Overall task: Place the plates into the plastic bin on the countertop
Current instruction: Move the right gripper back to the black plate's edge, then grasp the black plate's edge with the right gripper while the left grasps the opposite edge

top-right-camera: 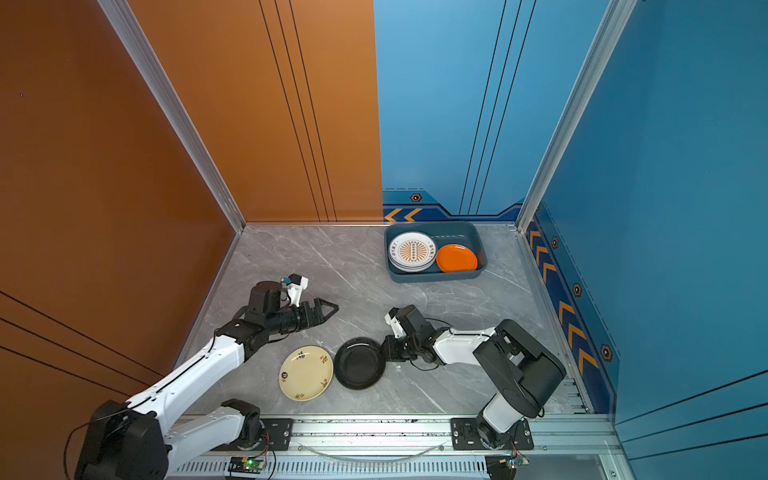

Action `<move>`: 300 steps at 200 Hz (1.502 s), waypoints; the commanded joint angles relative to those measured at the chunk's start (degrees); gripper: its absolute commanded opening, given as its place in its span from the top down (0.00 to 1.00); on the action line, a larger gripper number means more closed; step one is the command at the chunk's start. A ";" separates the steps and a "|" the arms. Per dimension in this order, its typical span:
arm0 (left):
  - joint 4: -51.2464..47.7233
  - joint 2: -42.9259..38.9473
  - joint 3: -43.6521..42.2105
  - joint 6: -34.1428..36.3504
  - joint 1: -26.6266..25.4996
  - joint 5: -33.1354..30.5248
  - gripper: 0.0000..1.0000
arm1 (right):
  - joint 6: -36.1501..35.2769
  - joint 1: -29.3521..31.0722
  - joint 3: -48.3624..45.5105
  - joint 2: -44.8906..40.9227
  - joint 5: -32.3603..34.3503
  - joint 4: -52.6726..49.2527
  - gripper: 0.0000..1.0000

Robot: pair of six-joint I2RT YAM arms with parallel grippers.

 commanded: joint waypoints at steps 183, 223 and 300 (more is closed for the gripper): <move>17.34 14.25 0.00 -4.44 -10.16 3.78 0.03 | -3.56 -20.20 1.30 -17.91 -8.09 -13.84 0.99; 22.63 18.05 1.38 -6.68 -13.32 5.37 0.20 | -4.88 -22.91 3.76 -18.17 -10.66 -16.22 1.00; 30.97 25.38 3.25 -10.90 -16.00 8.99 0.55 | -3.76 -23.67 3.96 -18.89 -12.22 -15.15 0.99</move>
